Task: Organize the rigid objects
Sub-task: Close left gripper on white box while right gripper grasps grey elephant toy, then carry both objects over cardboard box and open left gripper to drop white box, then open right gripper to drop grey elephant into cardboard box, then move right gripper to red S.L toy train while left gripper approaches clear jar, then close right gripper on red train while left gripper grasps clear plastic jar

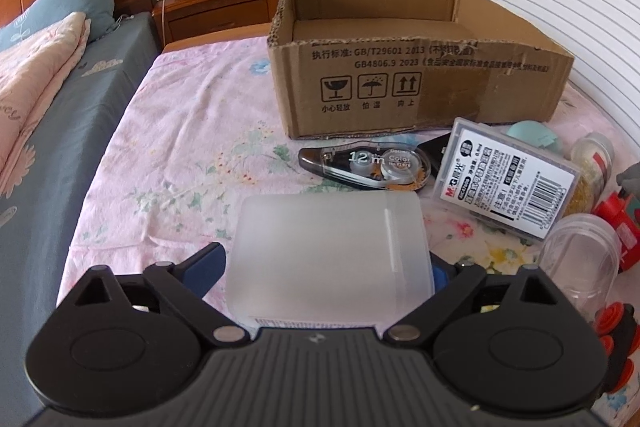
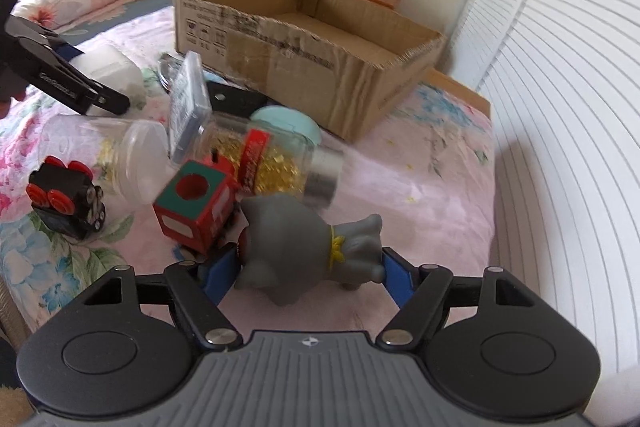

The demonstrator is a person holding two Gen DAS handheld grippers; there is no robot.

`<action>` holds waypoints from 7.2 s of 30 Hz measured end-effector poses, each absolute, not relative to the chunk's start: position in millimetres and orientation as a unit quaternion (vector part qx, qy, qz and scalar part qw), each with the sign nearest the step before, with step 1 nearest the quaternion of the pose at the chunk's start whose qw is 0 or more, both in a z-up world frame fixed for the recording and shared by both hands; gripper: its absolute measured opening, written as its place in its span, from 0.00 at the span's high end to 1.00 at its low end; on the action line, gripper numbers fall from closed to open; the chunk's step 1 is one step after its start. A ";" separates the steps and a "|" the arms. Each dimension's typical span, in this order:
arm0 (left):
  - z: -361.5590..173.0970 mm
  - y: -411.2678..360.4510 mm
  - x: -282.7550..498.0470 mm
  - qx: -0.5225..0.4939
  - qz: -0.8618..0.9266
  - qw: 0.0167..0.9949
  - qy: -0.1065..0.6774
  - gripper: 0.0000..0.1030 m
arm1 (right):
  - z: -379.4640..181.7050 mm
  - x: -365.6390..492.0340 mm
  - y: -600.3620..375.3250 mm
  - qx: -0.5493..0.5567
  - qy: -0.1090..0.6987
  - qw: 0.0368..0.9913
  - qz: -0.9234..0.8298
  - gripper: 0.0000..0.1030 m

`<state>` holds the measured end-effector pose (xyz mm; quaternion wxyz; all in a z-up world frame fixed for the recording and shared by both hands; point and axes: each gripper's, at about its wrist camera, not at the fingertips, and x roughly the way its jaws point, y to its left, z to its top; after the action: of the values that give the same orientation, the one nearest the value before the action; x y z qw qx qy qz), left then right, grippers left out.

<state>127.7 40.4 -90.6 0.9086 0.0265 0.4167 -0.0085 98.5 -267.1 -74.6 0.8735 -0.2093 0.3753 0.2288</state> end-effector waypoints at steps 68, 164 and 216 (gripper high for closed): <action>13.4 0.9 286.1 0.066 -0.137 0.926 0.345 0.05 | 39.4 180.4 -203.6 -0.154 0.342 0.904 0.208 0.23; -73.8 0.3 96.7 0.066 -0.067 0.912 0.398 0.01 | -79.1 103.4 -291.4 0.073 0.437 0.895 0.051 0.00; -106.2 -1.7 124.4 0.032 -0.094 0.904 0.415 0.01 | -97.2 97.4 -255.5 -0.102 0.421 0.886 0.167 0.00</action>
<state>124.4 -1.7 -106.2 0.9044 0.0319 0.4150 -0.0942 97.4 -255.5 -97.2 0.8858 -0.1017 0.4209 0.1671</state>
